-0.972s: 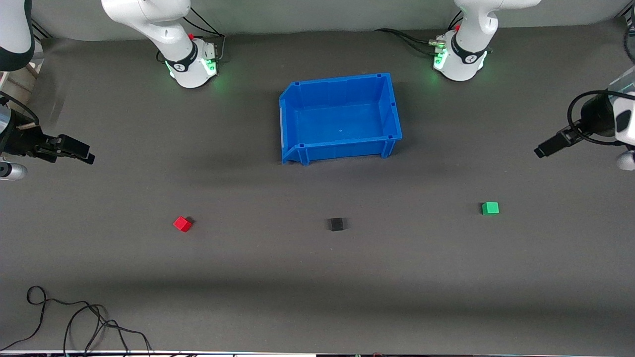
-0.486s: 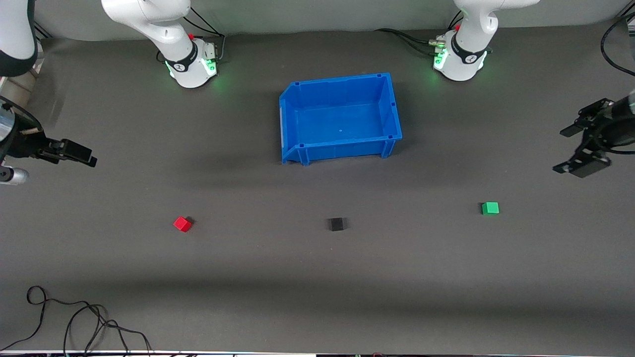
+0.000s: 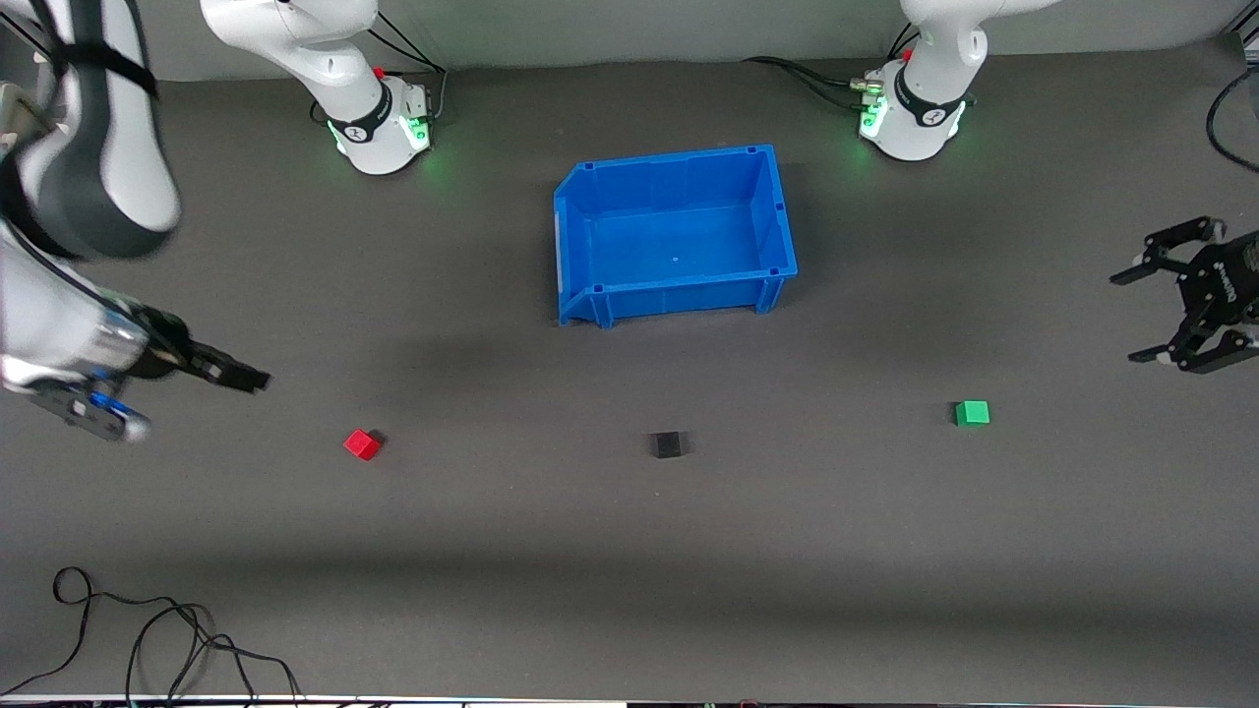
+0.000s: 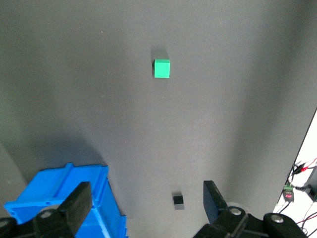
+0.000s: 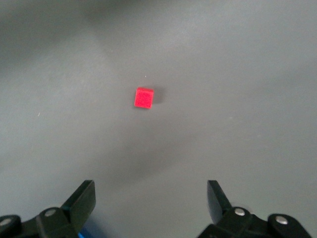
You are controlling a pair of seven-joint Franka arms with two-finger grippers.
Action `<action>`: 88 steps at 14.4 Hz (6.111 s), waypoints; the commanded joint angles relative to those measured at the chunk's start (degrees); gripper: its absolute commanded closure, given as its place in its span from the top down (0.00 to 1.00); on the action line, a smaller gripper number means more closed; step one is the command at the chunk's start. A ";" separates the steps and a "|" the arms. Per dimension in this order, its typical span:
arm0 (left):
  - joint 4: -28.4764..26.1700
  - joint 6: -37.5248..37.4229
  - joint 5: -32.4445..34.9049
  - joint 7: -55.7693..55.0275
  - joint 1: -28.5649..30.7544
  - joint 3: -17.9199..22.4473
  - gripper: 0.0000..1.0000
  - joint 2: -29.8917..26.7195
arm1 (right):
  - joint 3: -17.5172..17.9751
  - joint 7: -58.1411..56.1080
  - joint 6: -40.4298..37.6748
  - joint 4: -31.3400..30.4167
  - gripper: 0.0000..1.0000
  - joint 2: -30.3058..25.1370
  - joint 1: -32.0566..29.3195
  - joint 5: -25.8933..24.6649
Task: Attach green and red cubes to black cube
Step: 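Lower the right gripper onto red while the left gripper lowers onto green, then grasp the red cube with the right gripper while the left gripper grasps green, then carry the red cube with the right gripper while the left gripper carries green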
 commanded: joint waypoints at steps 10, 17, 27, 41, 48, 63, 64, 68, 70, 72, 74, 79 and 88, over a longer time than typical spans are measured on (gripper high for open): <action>-12.47 18.68 -11.64 10.65 2.66 -0.42 1.00 12.40 | -0.24 6.39 27.13 -8.06 1.00 14.54 2.18 0.96; -18.81 28.35 -20.79 25.43 2.67 -0.42 1.00 16.97 | -0.24 6.47 42.35 -12.39 1.00 20.68 2.18 1.40; -20.75 34.60 -30.29 38.36 2.49 -0.51 1.00 22.78 | -0.16 6.47 45.00 -14.15 0.61 21.05 2.44 2.89; -20.04 37.76 -35.39 42.76 2.05 -0.86 0.37 26.21 | 0.11 6.56 44.04 -13.62 0.00 18.32 2.44 5.96; -15.66 36.18 -35.13 36.44 1.61 -0.86 0.24 25.24 | 0.11 17.77 36.25 -7.93 0.00 15.07 4.73 15.29; -5.89 29.66 -26.87 26.51 -14.55 -0.95 0.22 26.64 | 0.02 74.99 21.89 12.02 0.00 24.19 22.38 9.05; -5.63 30.90 -26.87 25.37 -15.78 -0.95 0.21 26.99 | 0.11 77.99 21.89 14.05 0.00 26.04 23.44 9.05; -3.96 34.32 -27.13 22.72 -21.92 -0.95 0.18 29.63 | 0.11 87.58 21.98 21.52 0.00 34.03 27.48 8.87; -3.61 36.53 -27.66 22.72 -23.87 -1.03 0.16 30.86 | 0.11 90.39 21.98 26.08 0.00 38.60 28.72 8.17; -2.73 36.62 -29.14 22.55 -24.75 -2.17 0.15 31.74 | 0.11 94.61 22.41 30.92 0.00 42.56 29.25 8.17; -2.03 36.71 -29.94 20.45 -25.02 -3.23 0.16 31.92 | 0.20 97.34 22.68 34.88 0.00 45.55 29.25 8.17; 0.17 40.83 -30.03 15.70 -30.10 -3.76 0.15 34.38 | 0.20 99.55 25.23 36.04 0.00 47.50 31.97 8.17; 6.67 43.92 -30.03 9.27 -33.28 -3.76 0.15 39.65 | -0.07 99.46 25.67 35.86 0.00 49.17 34.26 7.99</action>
